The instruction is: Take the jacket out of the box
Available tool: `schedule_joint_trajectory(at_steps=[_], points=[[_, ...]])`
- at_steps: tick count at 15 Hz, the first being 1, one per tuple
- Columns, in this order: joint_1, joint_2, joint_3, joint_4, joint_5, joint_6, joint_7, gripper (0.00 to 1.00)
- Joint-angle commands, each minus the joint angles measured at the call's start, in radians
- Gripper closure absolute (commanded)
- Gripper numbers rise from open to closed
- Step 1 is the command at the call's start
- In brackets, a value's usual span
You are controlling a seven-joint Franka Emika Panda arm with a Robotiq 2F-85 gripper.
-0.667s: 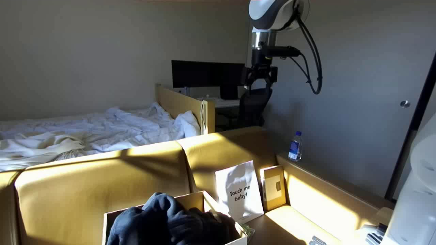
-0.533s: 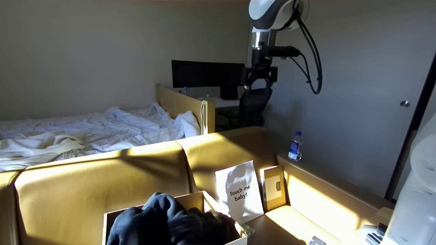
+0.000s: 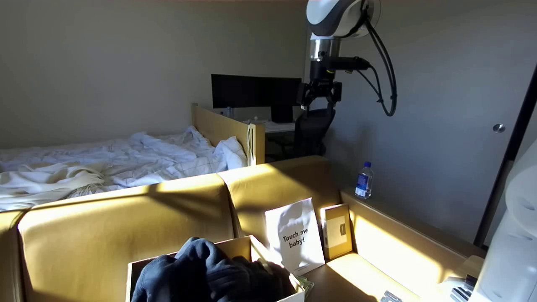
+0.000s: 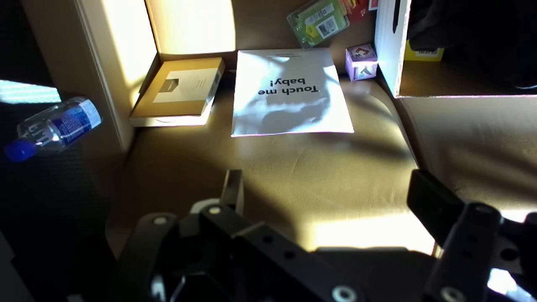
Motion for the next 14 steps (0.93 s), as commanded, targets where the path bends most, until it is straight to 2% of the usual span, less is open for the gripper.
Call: schedule_joint_trajectory(at_steps=[1,10,14], points=[[-0.027,0.001,0.024,0.001,0.007,-0.001,-0.006,0.0],[-0.023,-0.003,0.03,-0.023,0.016,0.008,0.0,0.0],[0.04,-0.042,0.068,-0.155,0.186,-0.057,-0.085,0.0]])
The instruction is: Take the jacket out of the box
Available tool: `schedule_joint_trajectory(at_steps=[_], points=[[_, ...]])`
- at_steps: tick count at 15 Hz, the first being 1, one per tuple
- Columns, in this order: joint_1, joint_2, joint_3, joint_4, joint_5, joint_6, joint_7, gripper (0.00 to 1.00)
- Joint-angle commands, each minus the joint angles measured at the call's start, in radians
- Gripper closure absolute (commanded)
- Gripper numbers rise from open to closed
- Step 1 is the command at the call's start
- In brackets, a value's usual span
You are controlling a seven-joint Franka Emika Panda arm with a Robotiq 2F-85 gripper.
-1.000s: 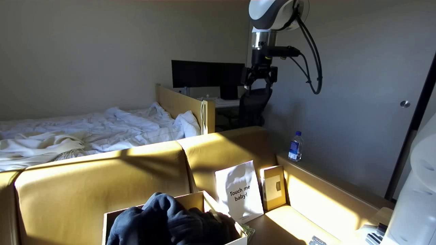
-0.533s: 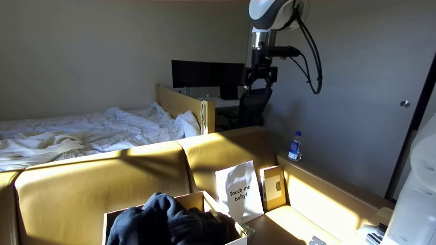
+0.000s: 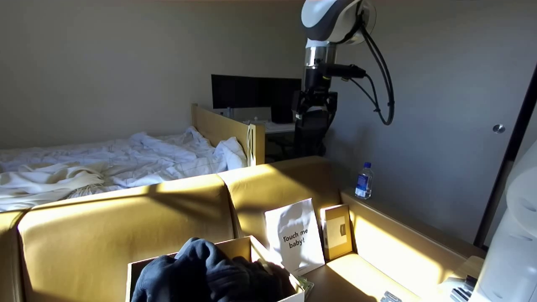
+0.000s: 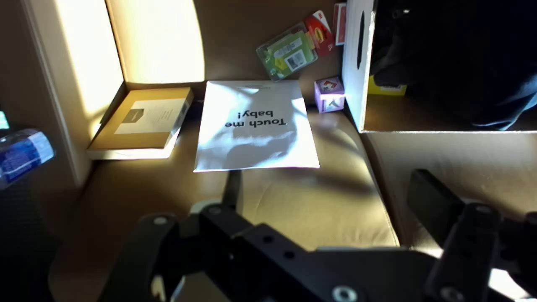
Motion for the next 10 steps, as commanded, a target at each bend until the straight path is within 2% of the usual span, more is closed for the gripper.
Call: schedule_joint_trajectory(at_steps=[1,4,6,10], points=[[0.041,-0.045,0.05,-0.134,0.124,-0.04,-0.079,0.0],[0.087,-0.056,0.111,-0.195,0.153,-0.031,-0.079,0.0],[0.116,-0.054,0.163,-0.207,0.138,0.065,-0.033,0.0],[0.187,-0.041,0.285,-0.254,0.129,0.386,0.09,0.0]])
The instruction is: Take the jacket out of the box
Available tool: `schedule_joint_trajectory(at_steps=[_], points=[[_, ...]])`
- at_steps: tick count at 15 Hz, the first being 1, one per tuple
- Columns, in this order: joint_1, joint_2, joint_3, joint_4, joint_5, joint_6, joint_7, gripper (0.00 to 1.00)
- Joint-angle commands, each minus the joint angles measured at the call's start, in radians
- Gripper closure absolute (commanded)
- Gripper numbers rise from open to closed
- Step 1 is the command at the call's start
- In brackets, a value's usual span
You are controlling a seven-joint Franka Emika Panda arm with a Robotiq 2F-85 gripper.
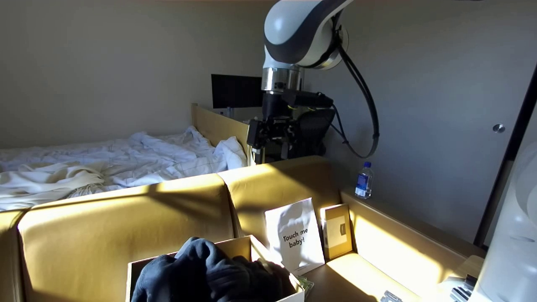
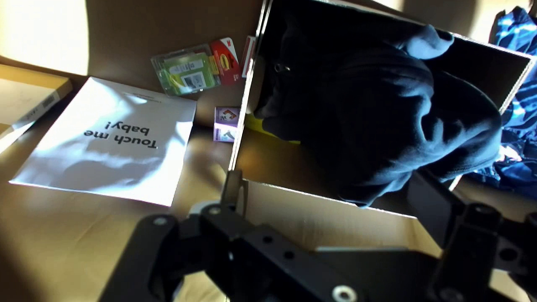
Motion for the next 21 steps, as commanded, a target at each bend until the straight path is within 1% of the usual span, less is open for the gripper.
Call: schedule_joint_trajectory(at_steps=[1,2,3,4,5,6,7,8,9,11,12,13,14,15,17,21], points=[[0.061,0.003,0.116,-0.088,-0.001,0.273,0.121,0.0],[0.078,0.023,0.157,-0.099,-0.023,0.347,0.165,0.0],[0.09,0.059,0.207,-0.104,-0.058,0.432,0.236,0.0],[0.096,0.105,0.249,-0.094,-0.098,0.48,0.296,0.0],[0.086,0.155,0.296,-0.078,-0.173,0.519,0.39,0.0],[0.049,0.191,0.349,-0.075,-0.263,0.566,0.48,0.0],[-0.018,0.207,0.413,-0.082,-0.359,0.599,0.568,0.0],[-0.063,0.2,0.456,-0.09,-0.442,0.599,0.645,0.0],[-0.092,0.2,0.47,-0.088,-0.53,0.576,0.711,0.0],[-0.12,0.25,0.474,-0.061,-0.706,0.52,0.842,0.0],[-0.123,0.287,0.472,-0.056,-0.789,0.512,0.901,0.0],[-0.114,0.351,0.463,-0.033,-0.877,0.496,0.969,0.0],[-0.096,0.425,0.46,-0.009,-0.929,0.487,1.024,0.0],[-0.078,0.471,0.45,0.007,-0.996,0.488,1.088,0.0],[-0.026,0.587,0.421,0.05,-1.093,0.496,1.182,0.0],[0.098,0.758,0.314,0.167,-1.334,0.498,1.362,0.0]])
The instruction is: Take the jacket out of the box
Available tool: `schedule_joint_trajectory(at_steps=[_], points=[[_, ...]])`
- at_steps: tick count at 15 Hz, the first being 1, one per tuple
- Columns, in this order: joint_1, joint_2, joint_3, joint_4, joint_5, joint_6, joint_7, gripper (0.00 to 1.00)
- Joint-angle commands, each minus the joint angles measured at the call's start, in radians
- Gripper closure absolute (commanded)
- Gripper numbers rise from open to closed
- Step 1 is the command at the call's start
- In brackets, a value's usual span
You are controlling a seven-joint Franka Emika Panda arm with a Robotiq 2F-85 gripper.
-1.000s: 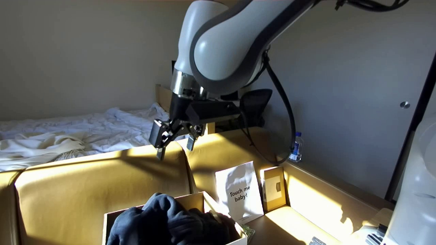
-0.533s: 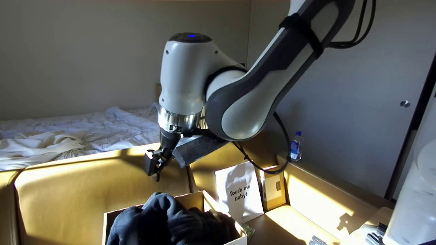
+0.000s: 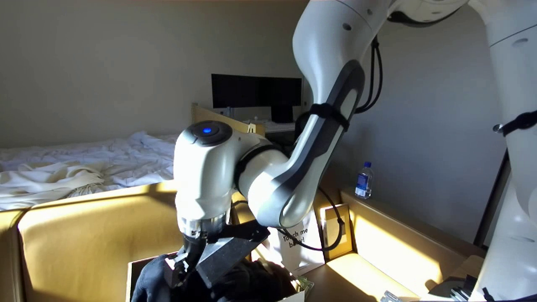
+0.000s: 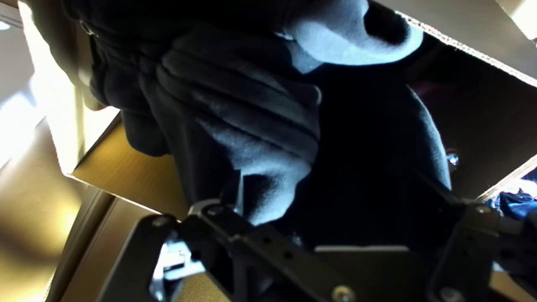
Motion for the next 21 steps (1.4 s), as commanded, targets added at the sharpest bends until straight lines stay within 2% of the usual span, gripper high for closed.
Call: schedule_joint_trajectory(at_steps=[1,5,6,8,9,10,14,21], points=[[0.113,0.16,-0.098,0.133,-0.206,-0.021,0.151,0.0],[0.212,0.242,-0.185,0.219,-0.406,-0.124,0.226,0.0],[0.254,0.251,-0.223,0.227,-0.399,-0.149,0.203,0.0],[0.26,0.281,-0.23,0.231,-0.372,-0.211,0.163,0.0],[0.255,0.296,-0.229,0.228,-0.348,-0.222,0.153,0.25],[0.253,0.303,-0.228,0.224,-0.335,-0.234,0.15,0.26],[0.235,0.319,-0.223,0.215,-0.294,-0.246,0.146,0.53],[0.254,0.29,-0.188,0.196,-0.035,-0.256,0.151,0.97]])
